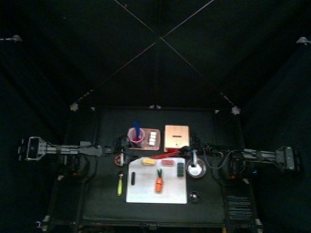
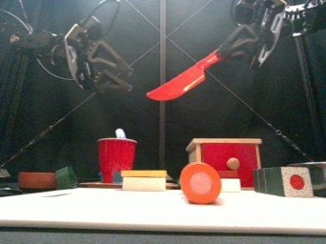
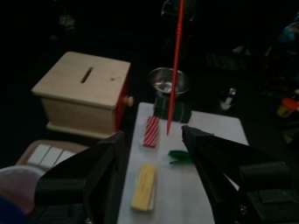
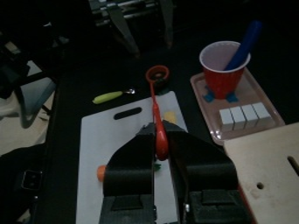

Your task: Cut the carrot

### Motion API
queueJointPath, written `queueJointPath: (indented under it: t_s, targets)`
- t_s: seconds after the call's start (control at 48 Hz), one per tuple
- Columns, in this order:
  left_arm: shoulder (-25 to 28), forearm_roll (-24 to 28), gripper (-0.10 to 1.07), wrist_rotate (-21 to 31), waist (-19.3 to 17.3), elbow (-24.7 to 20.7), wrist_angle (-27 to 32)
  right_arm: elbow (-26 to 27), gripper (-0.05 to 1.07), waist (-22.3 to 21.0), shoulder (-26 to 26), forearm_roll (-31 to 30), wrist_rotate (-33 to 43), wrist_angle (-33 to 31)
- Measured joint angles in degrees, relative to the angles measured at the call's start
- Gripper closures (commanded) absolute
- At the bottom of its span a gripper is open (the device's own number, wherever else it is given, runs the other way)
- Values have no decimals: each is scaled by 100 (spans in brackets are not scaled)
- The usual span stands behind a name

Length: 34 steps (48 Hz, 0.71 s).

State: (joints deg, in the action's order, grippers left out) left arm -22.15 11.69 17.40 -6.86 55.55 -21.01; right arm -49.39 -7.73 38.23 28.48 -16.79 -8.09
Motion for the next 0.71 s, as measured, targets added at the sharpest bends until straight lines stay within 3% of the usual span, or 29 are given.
queueJointPath:
  t_s: [0.208, 0.458, 0.708]
  targets:
    - [800, -9, 7, 0, 132, -334, -457, -70, 61, 123, -62, -18, 18, 246]
    - [1573, 79, 10, 0, 193, -817, -519, -97, 61, 158, -114, -9, 26, 343]
    - [1811, 44, 29, 9, 193, -1011, -519, -132, 61, 167, -105, 18, 26, 360]
